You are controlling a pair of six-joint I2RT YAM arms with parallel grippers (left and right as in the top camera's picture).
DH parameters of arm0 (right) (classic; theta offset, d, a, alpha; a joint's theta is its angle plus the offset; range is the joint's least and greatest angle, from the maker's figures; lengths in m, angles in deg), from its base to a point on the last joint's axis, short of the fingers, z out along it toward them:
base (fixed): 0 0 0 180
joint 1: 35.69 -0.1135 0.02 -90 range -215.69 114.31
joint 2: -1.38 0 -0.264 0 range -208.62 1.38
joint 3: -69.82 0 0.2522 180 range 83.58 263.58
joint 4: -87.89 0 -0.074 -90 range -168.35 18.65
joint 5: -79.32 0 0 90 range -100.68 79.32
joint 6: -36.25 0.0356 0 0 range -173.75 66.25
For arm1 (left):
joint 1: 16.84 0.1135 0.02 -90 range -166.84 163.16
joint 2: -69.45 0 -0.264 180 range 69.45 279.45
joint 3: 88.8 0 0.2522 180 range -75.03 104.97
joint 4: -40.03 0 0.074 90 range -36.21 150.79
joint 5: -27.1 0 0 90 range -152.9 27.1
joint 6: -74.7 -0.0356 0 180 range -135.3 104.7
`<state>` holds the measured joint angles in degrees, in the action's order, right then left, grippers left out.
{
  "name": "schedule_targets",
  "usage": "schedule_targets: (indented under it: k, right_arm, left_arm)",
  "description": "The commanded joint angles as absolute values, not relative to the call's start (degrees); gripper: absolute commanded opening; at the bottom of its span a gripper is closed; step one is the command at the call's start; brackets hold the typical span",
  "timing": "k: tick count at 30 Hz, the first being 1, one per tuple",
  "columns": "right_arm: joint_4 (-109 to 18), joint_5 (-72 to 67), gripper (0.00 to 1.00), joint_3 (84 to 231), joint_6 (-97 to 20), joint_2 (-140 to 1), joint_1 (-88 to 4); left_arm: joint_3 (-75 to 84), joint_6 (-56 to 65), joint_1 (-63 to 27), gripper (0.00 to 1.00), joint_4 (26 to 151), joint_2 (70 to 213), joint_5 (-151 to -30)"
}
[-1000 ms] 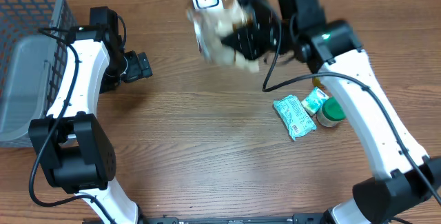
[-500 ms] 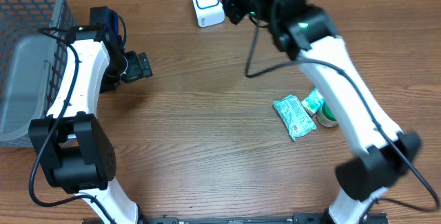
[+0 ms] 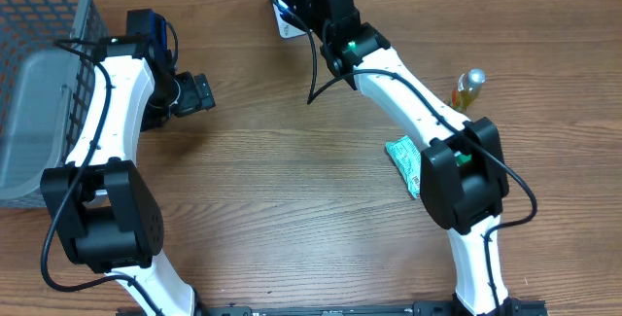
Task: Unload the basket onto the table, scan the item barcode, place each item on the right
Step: 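Lift the PanTree bag and carry it to the white scanner, then hold the PanTree bag in front of the white barcode scanner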
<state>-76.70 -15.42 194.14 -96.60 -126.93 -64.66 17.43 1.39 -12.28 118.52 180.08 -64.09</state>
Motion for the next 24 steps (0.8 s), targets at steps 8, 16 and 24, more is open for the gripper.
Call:
schedule_targets:
  k: [8, 16, 24]
  right_arm:
    - [-78.8, -16.5, 0.04, 194.6, -101.8, -131.2, -64.9]
    - [-77.5, -12.9, 0.04, 194.6, -101.8, -131.3, -65.0]
    - [-73.8, -12.7, 0.04, 194.5, -101.8, -131.4, -65.0]
  left_arm:
    - [18.4, 1.4, -12.0, 0.99, 118.4, 179.5, -63.5]
    - [18.4, 1.4, -12.0, 1.0, 118.5, 179.5, -63.5]
    - [18.4, 1.4, -12.0, 1.0, 118.4, 179.5, -63.5]
